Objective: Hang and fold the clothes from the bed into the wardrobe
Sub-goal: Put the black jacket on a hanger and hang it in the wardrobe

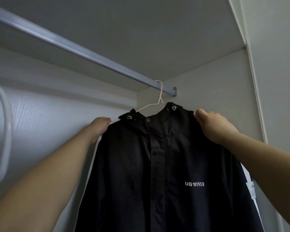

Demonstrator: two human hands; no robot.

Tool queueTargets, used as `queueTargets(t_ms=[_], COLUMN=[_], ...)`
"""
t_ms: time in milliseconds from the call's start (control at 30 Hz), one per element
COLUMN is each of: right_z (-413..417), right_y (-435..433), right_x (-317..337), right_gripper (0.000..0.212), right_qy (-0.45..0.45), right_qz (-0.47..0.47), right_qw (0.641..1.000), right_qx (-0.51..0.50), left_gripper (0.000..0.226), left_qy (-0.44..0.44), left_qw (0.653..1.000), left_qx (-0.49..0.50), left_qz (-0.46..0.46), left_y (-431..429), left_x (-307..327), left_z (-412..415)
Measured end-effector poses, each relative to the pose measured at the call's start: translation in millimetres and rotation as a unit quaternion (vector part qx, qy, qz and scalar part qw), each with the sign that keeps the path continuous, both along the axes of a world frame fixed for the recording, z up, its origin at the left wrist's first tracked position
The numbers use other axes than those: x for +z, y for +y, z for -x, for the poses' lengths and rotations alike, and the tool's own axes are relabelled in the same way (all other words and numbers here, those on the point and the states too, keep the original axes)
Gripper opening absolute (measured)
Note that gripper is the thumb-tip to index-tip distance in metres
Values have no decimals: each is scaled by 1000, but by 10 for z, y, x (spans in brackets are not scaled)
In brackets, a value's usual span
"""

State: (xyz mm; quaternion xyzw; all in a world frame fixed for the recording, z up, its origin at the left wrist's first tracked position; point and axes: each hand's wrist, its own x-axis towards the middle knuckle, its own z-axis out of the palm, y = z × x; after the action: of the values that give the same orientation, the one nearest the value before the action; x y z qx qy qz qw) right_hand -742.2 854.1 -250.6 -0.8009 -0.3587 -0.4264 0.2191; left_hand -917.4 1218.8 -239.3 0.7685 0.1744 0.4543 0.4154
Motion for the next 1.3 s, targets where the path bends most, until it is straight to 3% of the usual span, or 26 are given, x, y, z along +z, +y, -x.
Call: queueTargets(t_ms=[67, 167, 300, 400, 467, 567, 767, 967, 1100, 1300], right_z=[38, 53, -13, -26, -5, 47, 109, 79, -2, 27], right_y=[-8, -23, -132, -160, -150, -150, -223, -323, -347, -325], right_x=[4, -36, -166, -269, -337, -419, -569, -450, -292, -19], right_gripper=[34, 34, 28, 24, 25, 26, 21, 20, 19, 24], right_qy=[5, -6, 2, -1, 1, 34, 41, 58, 74, 143], right_qz=[-4, -3, -23, -79, -134, -200, -246, -186, -144, -155], right_qw=[1000, 1000, 1000, 997, 991, 978, 966, 981, 987, 977], right_qx=[1, -4, -17, -4, -9, -39, -65, -22, -9, 11], left_gripper=[33, 41, 58, 48, 37, 36, 69, 47, 48, 49], left_qy=[-48, -84, -21, -17, -45, -72, -63, -51, -48, -43], left_qw=[998, 995, 980, 941, 931, 938, 943, 939, 941, 949], left_qx=[-11, 37, 169, 237, 232, 222, 252, 291, 291, 274], left_qz=[44, 42, -101, -242, -280, -258, -210, -173, -168, -150], left_y=[-29, -89, -188, -243, -297, -414, -454, -427, -387, -361], left_x=[-73, -129, -185, -237, -248, -240, -120, -30, -45, -26], left_z=[-65, -107, -135, -181, -244, -343, -354, -348, -329, -279])
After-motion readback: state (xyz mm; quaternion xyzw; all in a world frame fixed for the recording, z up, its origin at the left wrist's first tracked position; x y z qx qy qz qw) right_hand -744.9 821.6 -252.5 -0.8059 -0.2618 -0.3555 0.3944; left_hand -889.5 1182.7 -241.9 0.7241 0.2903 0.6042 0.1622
